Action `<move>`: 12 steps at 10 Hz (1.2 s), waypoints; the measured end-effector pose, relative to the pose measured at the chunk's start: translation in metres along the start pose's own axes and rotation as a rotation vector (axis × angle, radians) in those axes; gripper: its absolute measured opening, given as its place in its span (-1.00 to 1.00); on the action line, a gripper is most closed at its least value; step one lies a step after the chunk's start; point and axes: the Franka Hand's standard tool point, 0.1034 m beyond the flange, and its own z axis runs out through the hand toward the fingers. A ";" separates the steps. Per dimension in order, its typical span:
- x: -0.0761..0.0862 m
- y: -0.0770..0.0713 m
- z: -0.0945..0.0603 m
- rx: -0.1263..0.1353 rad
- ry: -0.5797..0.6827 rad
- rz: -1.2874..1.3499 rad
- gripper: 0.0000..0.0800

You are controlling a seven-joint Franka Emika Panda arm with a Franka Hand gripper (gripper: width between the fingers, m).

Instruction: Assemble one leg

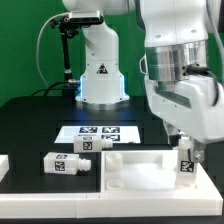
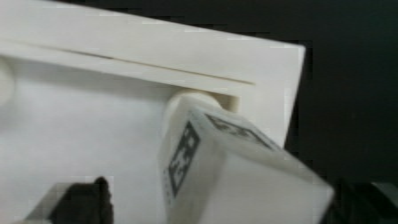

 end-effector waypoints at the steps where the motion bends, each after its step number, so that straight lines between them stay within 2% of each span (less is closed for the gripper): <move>1: 0.002 0.000 0.000 0.001 0.001 -0.057 0.60; 2: 0.003 0.000 0.000 0.001 0.002 -0.116 0.62; 3: 0.003 0.000 0.000 -0.016 0.026 -0.269 0.62; 4: -0.004 0.000 0.001 -0.048 0.059 -0.502 0.62; 5: -0.007 -0.003 0.003 -0.063 0.060 -0.741 0.62; 6: -0.007 -0.003 0.007 -0.073 0.051 -0.816 0.62; 8: -0.006 -0.003 0.007 -0.070 0.055 -0.785 0.62; 9: -0.005 -0.003 0.007 -0.070 0.055 -0.783 0.35; 10: -0.005 -0.003 0.007 -0.069 0.056 -0.748 -0.03; 11: -0.005 -0.002 0.008 -0.066 0.058 -0.662 -0.03; 12: -0.004 -0.002 0.007 -0.065 0.061 -0.607 -0.29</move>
Offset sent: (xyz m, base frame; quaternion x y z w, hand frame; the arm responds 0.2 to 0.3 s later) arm -0.0002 0.0264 0.0032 -0.0562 0.0501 -0.4556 0.8870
